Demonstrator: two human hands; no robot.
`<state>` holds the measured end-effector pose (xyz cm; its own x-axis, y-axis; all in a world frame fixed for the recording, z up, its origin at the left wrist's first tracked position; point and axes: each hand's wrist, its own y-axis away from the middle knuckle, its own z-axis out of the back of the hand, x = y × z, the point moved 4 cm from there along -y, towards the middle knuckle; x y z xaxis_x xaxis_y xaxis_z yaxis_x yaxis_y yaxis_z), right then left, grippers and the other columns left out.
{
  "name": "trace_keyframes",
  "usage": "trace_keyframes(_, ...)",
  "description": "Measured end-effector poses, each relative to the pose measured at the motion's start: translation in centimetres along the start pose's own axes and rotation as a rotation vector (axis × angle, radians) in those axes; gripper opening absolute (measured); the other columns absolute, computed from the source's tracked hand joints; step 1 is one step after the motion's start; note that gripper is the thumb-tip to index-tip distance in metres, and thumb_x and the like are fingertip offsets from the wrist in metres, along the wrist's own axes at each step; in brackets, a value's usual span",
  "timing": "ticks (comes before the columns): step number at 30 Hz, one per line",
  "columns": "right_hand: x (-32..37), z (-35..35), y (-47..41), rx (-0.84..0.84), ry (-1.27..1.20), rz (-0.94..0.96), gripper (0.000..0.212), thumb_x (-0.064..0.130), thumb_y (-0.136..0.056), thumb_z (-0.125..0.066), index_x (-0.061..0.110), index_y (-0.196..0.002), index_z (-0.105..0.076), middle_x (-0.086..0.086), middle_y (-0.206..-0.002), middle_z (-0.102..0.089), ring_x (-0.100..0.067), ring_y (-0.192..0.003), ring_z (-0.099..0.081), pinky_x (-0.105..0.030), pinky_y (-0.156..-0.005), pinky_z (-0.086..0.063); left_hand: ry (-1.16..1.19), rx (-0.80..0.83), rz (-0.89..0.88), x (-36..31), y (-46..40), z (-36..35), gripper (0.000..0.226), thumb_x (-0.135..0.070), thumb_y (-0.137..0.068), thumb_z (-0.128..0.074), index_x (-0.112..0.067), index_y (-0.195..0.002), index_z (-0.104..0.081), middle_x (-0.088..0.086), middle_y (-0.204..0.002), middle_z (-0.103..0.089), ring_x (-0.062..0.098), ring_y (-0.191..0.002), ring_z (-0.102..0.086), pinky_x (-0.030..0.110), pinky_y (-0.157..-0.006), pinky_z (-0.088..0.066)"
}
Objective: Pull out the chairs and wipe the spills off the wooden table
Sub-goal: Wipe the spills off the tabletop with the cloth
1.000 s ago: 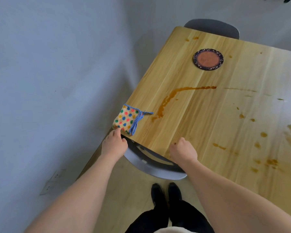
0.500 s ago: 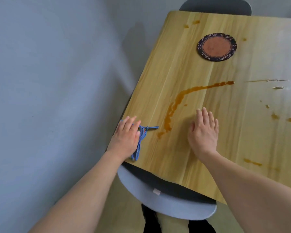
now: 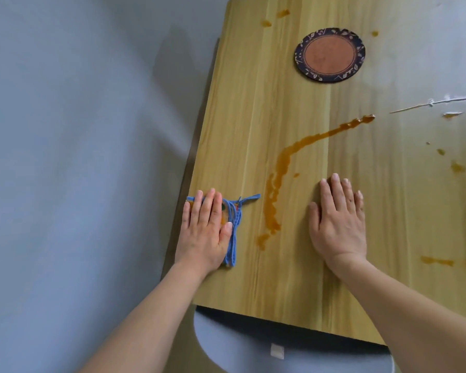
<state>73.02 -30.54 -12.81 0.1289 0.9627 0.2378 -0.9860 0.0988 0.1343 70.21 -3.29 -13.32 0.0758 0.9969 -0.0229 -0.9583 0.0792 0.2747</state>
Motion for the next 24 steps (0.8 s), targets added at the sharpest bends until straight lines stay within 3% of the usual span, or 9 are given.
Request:
trace_keyframes(17, -0.1, -0.1, -0.2, -0.044, 0.045, -0.027, 0.058, 0.038, -0.098, -0.024, 0.015, -0.151, -0.031, -0.005, -0.159, -0.022, -0.021, -0.149, -0.010, -0.041, -0.121, -0.004, 0.029, -0.039, -0.054, -0.4, -11.2, 3.5, 0.066, -0.056, -0.093, 0.000, -0.032, -0.153, 0.015, 0.000, -0.165, 0.014, 0.019, -0.150, 0.019, 0.043, -0.121, 0.012)
trace_keyframes(24, -0.1, -0.1, -0.1, -0.060, 0.038, -0.019, 0.058, 0.038, -0.098, -0.026, 0.015, -0.151, -0.032, -0.005, -0.159, -0.024, -0.021, -0.149, -0.012, -0.043, -0.121, -0.007, 0.011, -0.039, -0.051, -0.6, -13.3, 4.2, 0.064, -0.053, -0.099, -0.009, -0.032, -0.155, 0.011, 0.000, -0.165, 0.014, 0.019, -0.150, 0.021, 0.045, -0.121, 0.011)
